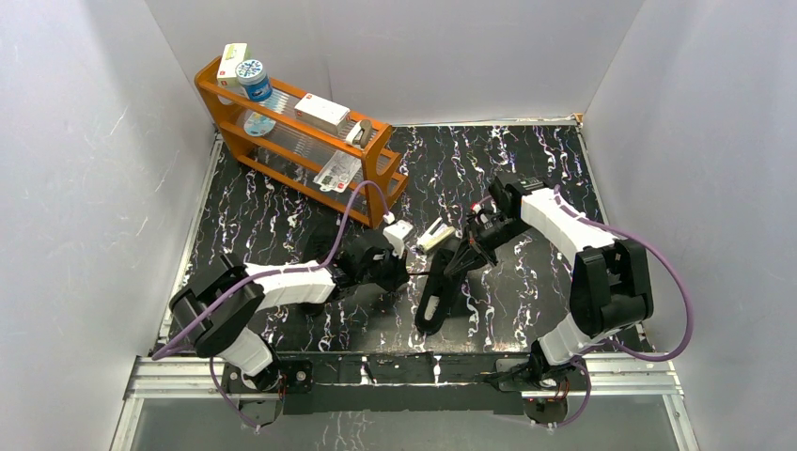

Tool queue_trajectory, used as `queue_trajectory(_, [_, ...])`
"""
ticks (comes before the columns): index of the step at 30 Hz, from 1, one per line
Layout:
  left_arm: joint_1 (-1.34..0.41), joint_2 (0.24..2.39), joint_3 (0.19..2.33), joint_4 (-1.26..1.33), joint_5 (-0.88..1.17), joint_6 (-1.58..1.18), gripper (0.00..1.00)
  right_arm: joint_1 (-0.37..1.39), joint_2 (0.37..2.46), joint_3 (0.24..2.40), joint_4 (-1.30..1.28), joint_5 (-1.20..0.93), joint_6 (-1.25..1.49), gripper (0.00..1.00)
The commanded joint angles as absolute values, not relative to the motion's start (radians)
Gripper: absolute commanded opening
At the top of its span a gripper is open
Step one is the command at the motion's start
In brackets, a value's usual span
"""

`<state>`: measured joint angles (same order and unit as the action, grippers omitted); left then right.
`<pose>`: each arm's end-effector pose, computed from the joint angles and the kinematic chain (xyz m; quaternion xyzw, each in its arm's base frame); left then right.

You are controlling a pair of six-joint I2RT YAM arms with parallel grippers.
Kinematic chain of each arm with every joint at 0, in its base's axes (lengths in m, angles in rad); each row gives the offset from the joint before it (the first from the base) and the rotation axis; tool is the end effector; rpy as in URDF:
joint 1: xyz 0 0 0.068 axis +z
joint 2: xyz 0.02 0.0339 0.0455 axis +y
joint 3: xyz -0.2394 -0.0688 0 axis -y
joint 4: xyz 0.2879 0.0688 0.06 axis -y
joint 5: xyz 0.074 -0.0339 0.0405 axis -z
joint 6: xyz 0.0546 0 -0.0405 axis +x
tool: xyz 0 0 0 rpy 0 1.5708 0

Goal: Tie the shoes
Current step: Tie the shoelace on the shoe.

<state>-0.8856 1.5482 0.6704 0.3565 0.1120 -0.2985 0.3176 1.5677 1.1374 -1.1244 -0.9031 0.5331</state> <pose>0.2205 -0.2794 0.1058 0.2769 0.8190 -0.3193 0.3880 0.2789 0.1368 0.1795 -0.0933 -0.8949 -0.4005 0.1735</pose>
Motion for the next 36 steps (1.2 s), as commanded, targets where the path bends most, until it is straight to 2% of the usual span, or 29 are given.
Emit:
queue_trajectory(1, [-0.888,1.479,0.662,0.304,0.079,-0.355,0.00,0.318,1.528,1.152,-1.230,-1.033,0.617,0.00])
queue_trajectory(4, [-0.888,1.449,0.662,0.289,0.082,-0.360,0.00,0.319,1.574,1.218,-1.372,-0.890,0.465,0.00])
queue_trajectory(10, [-0.888,1.416,0.666,0.270,0.094,-0.377,0.00,0.321,1.447,0.950,-1.332,-1.184,0.542,0.00])
queue_trajectory(15, [-0.888,1.403,0.663,0.272,0.098,-0.390,0.00,0.334,1.443,0.996,-1.377,-0.834,0.396,0.00])
queue_trajectory(20, [-0.888,1.376,0.668,0.236,0.090,-0.392,0.00,0.342,1.437,0.928,-1.372,-0.803,0.397,0.00])
queue_trajectory(24, [-0.888,1.345,0.666,0.213,0.090,-0.393,0.00,0.344,1.487,1.053,-1.369,-0.486,0.374,0.00])
queue_trajectory(27, [-0.887,1.325,0.669,0.194,0.081,-0.393,0.00,0.407,1.529,1.066,-1.255,-0.545,0.429,0.00])
queue_trajectory(30, [-0.888,1.323,0.680,0.181,0.083,-0.389,0.00,0.560,1.500,0.958,-1.043,-0.738,0.589,0.00])
queue_trajectory(31, [-0.887,1.326,0.684,0.178,0.086,-0.387,0.00,0.601,1.485,0.930,-0.988,-0.759,0.633,0.01])
queue_trajectory(34, [-0.887,1.334,0.695,0.169,0.093,-0.384,0.00,0.659,1.449,0.901,-0.922,-0.691,0.666,0.13])
queue_trajectory(36, [-0.887,1.334,0.694,0.170,0.099,-0.391,0.00,0.658,1.441,0.899,-0.907,-0.638,0.623,0.27])
